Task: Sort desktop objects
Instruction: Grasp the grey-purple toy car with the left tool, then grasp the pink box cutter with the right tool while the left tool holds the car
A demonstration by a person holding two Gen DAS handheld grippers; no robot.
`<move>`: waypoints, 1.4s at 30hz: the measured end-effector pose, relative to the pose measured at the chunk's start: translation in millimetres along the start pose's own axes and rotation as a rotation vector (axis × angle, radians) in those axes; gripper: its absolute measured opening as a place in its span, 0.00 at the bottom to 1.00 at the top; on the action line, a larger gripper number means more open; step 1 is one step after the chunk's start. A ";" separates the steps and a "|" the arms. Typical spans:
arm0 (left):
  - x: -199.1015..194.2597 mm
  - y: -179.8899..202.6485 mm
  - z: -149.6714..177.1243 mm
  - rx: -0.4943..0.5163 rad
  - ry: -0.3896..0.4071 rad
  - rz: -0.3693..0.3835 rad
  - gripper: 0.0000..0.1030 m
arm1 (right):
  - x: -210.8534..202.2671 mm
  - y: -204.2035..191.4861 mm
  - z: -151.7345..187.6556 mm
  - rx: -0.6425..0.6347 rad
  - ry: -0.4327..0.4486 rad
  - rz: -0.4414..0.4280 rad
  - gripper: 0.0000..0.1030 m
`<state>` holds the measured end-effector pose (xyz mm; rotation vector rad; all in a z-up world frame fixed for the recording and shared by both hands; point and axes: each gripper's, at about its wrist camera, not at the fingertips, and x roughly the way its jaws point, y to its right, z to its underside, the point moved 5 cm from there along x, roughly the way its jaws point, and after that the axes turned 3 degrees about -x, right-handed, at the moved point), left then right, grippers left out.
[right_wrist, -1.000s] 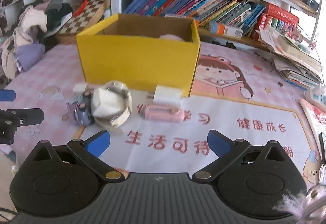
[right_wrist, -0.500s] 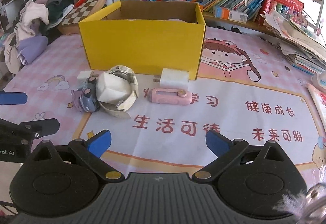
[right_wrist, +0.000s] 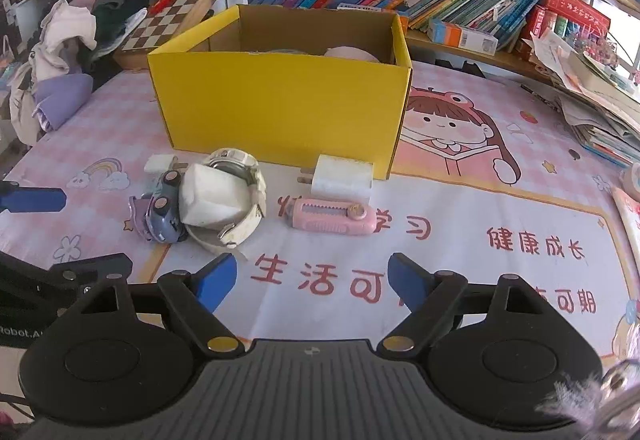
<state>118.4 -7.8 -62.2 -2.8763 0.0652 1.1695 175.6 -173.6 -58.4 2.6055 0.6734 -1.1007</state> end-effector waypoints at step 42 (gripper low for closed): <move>36.9 -36.0 -16.4 -0.207 -0.028 -0.022 0.46 | 80.0 22.7 -27.7 0.017 -0.137 -0.059 0.84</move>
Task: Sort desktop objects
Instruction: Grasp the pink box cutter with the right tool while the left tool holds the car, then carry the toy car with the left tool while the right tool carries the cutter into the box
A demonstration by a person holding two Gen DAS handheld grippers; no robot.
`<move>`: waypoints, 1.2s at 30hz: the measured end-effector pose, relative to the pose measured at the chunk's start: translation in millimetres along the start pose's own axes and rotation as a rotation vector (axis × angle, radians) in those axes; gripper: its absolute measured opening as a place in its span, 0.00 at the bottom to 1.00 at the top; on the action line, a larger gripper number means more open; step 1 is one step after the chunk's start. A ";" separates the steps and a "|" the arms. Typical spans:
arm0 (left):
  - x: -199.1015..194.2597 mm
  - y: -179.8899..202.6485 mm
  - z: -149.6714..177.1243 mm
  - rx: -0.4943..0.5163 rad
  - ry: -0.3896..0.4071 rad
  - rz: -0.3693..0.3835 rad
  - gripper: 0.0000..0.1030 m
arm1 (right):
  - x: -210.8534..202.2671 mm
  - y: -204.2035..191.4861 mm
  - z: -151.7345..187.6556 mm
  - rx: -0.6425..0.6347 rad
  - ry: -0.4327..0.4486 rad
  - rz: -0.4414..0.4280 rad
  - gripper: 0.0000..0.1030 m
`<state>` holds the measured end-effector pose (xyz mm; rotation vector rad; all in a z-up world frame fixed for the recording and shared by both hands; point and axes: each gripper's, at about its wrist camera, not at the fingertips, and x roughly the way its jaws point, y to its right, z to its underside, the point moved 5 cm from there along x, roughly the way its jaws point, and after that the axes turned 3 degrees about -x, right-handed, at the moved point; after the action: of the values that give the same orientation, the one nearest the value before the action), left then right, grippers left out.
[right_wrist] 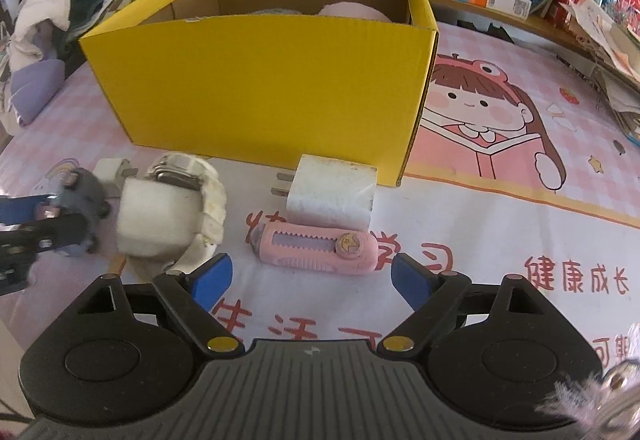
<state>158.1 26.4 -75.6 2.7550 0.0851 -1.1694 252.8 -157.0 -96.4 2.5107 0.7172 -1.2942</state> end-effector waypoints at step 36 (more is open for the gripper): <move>-39.1 4.9 -28.3 0.085 0.137 0.073 0.46 | -48.0 -4.2 -23.5 -0.022 0.114 0.052 0.73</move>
<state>151.6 26.3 -27.5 2.8837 -0.0511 -0.9878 243.5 -159.1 -43.6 2.5846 0.6817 -1.1274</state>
